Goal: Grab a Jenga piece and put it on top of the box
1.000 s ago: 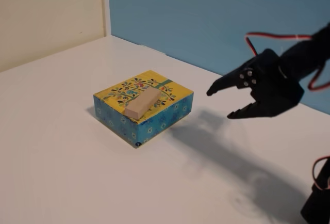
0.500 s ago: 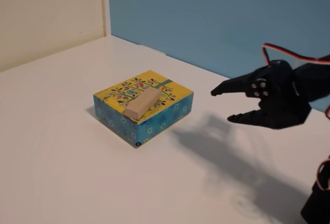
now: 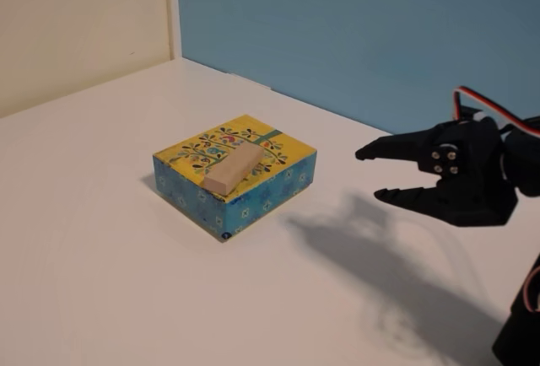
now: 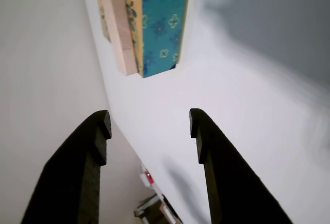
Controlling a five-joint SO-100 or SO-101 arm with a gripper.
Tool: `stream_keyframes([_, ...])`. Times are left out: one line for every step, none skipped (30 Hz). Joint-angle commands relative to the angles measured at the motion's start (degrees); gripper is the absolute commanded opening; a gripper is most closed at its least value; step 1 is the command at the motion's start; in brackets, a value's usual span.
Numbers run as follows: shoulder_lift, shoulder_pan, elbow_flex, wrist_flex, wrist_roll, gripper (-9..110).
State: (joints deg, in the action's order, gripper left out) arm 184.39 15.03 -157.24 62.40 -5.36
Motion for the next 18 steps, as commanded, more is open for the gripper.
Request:
stream_keyframes([0.6,-0.1,-0.4,-0.1,-0.2,11])
stream_keyframes([0.6,-0.3,-0.9,-0.3,-0.2,1])
stream_keyframes([0.6,-0.3,-1.4,-0.1,-0.4,0])
stream_keyframes([0.6,-0.3,-1.9,0.1,-0.4,0])
stream_keyframes([0.6,-0.3,-2.5,0.2,-0.4,0])
stream_keyframes([0.6,-0.3,-3.1,0.3,-0.4,0])
stream_keyframes([0.6,-0.3,-3.4,0.6,-0.4,0])
stream_keyframes([0.6,-0.3,-3.7,1.1,-0.5,0])
stream_keyframes([0.6,-0.2,-4.0,1.7,-0.8,0])
stream_keyframes([0.6,0.0,-4.2,2.0,-1.0,0])
stream_keyframes([0.6,0.0,-4.7,2.2,-1.3,0])
stream_keyframes([0.6,0.0,-5.1,2.5,-1.6,0])
stream_keyframes([0.6,0.1,-5.6,2.7,-1.7,0])
stream_keyframes([0.6,0.1,-6.1,2.9,-2.0,0])
stream_keyframes([0.6,0.2,-6.5,3.2,-2.4,0])
stream_keyframes([0.6,0.4,-7.0,3.3,-2.5,0])
stream_keyframes([0.6,0.6,-7.5,3.4,-2.7,0])
stream_keyframes([0.6,0.9,-7.8,3.8,-2.9,0])
